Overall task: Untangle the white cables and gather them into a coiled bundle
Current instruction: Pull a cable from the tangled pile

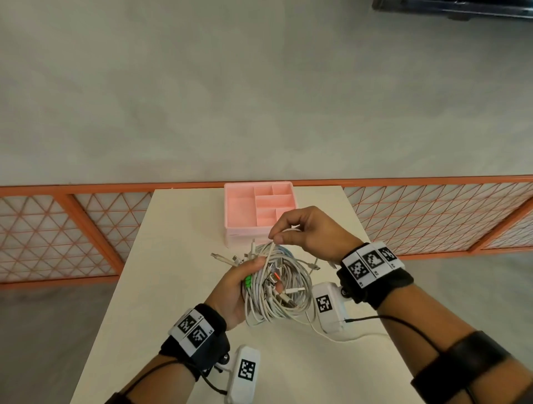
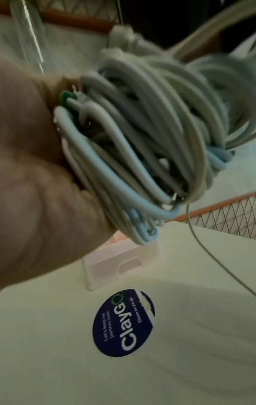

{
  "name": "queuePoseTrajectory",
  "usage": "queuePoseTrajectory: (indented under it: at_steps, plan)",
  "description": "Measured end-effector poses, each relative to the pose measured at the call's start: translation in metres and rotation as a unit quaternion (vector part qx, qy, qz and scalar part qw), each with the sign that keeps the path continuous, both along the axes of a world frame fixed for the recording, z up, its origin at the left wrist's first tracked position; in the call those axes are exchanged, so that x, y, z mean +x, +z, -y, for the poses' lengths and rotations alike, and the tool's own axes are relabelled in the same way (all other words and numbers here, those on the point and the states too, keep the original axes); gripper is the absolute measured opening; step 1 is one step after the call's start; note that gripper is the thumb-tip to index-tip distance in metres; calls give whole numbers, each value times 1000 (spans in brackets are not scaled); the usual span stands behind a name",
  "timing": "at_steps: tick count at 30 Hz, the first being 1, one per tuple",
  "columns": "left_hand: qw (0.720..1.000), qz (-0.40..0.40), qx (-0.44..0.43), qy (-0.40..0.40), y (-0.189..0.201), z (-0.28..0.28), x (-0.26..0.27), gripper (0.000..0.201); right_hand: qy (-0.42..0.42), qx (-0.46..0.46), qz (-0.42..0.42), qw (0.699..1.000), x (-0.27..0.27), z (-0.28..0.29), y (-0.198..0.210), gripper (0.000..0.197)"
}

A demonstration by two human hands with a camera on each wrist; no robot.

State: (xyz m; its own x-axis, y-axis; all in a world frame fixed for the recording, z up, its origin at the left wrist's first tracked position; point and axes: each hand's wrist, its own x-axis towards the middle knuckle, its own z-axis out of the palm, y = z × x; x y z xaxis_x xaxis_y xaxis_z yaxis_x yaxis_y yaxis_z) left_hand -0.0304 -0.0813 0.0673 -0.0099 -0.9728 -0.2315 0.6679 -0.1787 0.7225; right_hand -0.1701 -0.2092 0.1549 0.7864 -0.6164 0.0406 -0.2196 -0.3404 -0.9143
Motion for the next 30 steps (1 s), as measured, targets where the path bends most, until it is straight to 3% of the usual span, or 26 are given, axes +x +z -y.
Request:
queuePoseTrajectory:
  at_steps: [5, 9, 15, 18, 20, 21, 24, 27, 30]
  plan:
    - [995, 96, -12, -33, 3, 0, 4, 57, -39, 75, 30, 996, -3, 3, -17, 12]
    - [993, 108, -7, -35, 7, -2, 10, 34, -81, 106, 20, 991, -11, 6, -46, 15]
    - [1000, -6, -12, -20, 2, 2, 22, 38, -100, 154, 41, 982, -14, -11, -87, 18]
    - [992, -92, -61, 65, 9, 7, 25, 24, -81, 114, -19, 990, -11, -30, -111, 27]
    - [986, -104, -57, 117, 12, 12, 30, 37, -45, 73, -82, 993, -8, -47, -118, 24]
    - [986, -90, -38, 137, 12, 15, 32, 39, -17, 32, -110, 993, -5, -56, -118, 20]
    - [975, 2, 8, 222, 6, 22, 37, 16, 66, -107, -186, 974, 1, -73, -108, 25]
    - [952, 139, 37, 269, -6, 23, 41, 36, 115, -189, -231, 948, 2, -77, -83, 29]
    - [939, 233, 21, 251, -14, 17, 40, 37, 137, -239, -249, 928, 2, -70, -51, 26]
